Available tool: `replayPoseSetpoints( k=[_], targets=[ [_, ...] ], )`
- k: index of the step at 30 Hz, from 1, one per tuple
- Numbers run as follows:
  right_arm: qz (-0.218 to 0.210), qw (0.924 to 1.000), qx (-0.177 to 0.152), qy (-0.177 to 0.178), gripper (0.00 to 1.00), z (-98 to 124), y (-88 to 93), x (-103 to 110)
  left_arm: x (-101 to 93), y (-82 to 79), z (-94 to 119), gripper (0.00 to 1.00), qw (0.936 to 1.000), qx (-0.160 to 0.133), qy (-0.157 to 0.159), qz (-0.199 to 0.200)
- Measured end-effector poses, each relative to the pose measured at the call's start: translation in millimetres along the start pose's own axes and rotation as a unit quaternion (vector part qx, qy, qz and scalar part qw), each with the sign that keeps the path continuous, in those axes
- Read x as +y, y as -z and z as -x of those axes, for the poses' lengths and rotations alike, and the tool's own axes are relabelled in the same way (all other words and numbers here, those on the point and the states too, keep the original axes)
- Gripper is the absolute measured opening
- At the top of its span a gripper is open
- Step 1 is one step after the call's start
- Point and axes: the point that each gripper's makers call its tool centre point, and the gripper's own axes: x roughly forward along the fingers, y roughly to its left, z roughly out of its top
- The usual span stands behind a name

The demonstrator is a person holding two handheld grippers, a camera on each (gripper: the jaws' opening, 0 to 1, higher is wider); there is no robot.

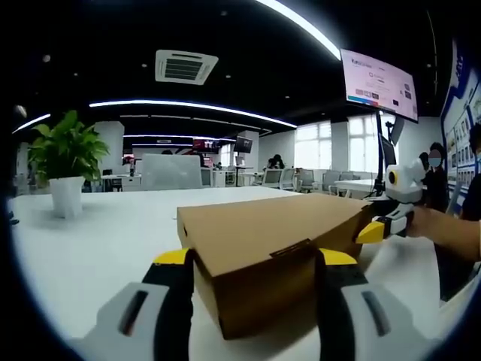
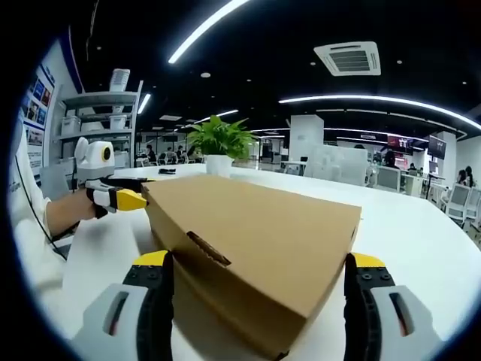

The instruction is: Operate the shoe box by opening the lid, removing the specified soft item, and placing it in the target area until the item is outside and the box remains undamaged.

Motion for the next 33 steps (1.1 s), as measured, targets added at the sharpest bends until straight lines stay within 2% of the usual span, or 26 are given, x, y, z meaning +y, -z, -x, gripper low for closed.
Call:
replayPoseSetpoints(
  k=[6,33],
  targets=[
    [0.000,1.0000,0.000,-0.002,0.97,3,0.2,4,-2.8,0.5,7,0.66,1.0000,-0.005,-0.002,-0.001],
    [-0.001,1.0000,-0.008,-0.001,0.98,13,1.4,16,-12.2,2.0,23,0.66,1.0000,0.005,-0.005,-0.004]
  ],
)
